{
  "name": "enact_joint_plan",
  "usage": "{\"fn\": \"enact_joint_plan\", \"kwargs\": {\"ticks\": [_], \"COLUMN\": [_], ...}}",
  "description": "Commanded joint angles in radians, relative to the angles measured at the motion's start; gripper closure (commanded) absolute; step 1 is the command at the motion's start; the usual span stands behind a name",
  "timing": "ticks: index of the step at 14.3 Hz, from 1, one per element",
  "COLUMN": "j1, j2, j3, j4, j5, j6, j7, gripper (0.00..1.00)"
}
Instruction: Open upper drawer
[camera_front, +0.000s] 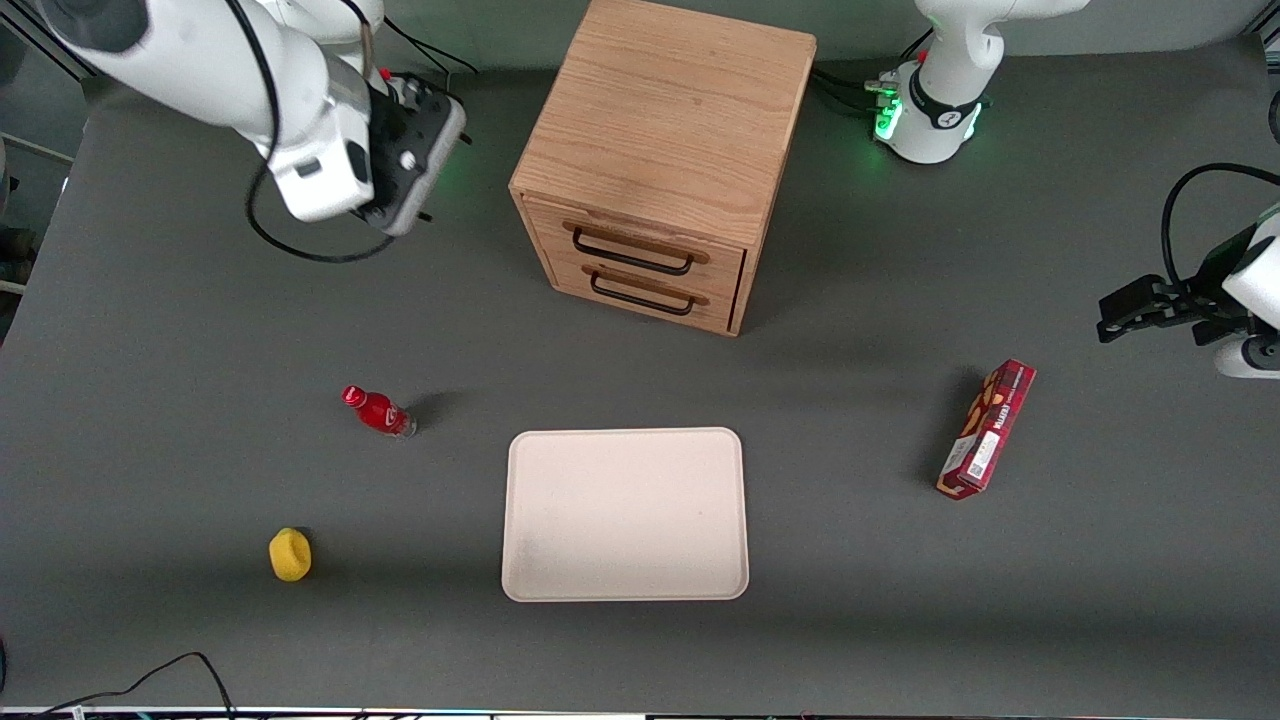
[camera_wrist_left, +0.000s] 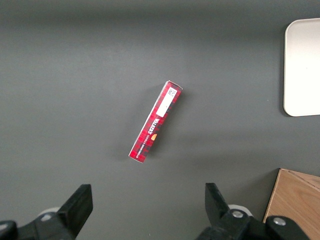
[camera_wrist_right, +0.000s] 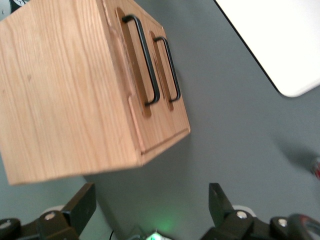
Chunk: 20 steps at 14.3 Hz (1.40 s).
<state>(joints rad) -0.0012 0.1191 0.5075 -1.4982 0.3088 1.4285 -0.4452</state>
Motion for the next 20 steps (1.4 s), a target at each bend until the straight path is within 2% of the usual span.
{"fn": "enact_joint_plan", "kwargs": {"ticks": [1,3,6,11,16,20], "j1": [-0.003,0.007,0.021,0.047,0.069,0.072], "j2": [0.117,0.174,0.224,0.235,0.286,0.295], "j3": [0.028,0.041,0.109,0.128,0.183,0.196], "j4": [0.032,0.029,0.012,-0.094,-0.117,-0.155], "j5": [0.024,0.023,-0.010,-0.056,-0.146,-0.152], "j6": [0.064,0.140,0.251,0.409,0.477,0.530], "j7": [0.013,0.090,0.170,0.177,0.263,0.267], "gripper": [0.00,0.00,0.00,0.00,0.00,0.00]}}
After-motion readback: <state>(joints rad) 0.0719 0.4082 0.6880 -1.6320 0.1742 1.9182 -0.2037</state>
